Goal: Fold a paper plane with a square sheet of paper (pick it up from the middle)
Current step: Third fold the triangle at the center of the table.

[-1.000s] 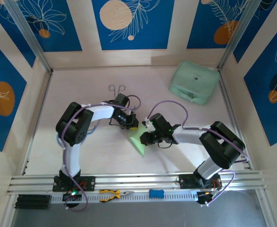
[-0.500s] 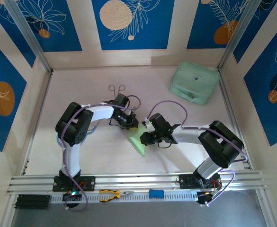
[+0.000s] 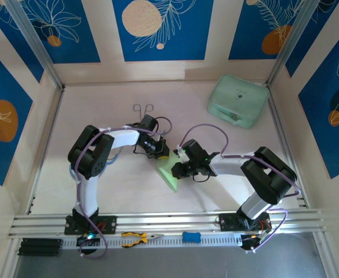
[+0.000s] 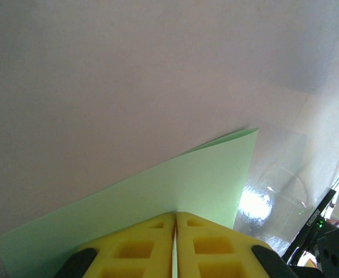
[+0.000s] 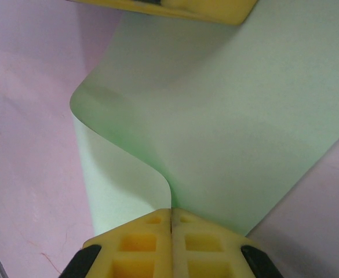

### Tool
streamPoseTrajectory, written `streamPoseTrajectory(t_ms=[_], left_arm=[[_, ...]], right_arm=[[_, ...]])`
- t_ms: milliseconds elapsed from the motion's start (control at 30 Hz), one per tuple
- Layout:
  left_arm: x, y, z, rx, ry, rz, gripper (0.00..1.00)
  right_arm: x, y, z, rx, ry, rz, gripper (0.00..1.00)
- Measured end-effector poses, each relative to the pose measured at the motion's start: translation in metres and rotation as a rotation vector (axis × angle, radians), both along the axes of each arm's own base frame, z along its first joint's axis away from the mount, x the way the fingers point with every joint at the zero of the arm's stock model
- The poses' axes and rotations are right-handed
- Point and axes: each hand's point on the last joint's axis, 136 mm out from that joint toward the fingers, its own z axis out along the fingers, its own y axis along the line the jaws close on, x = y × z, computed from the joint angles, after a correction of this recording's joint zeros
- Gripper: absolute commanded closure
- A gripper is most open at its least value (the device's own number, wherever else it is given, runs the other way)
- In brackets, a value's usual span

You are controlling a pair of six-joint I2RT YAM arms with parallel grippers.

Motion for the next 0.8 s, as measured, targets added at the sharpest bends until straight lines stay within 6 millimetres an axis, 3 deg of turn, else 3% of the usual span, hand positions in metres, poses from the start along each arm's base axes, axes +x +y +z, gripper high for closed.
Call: streamPoseTrajectory(t_ms=[800], left_arm=[[-0.0002,-0.0002,0.0000,0.000,0.000,0.000,0.88]], right_arm=[[-0.0020,0.0013,0.0049,0.023,0.004,-0.009,0.97]])
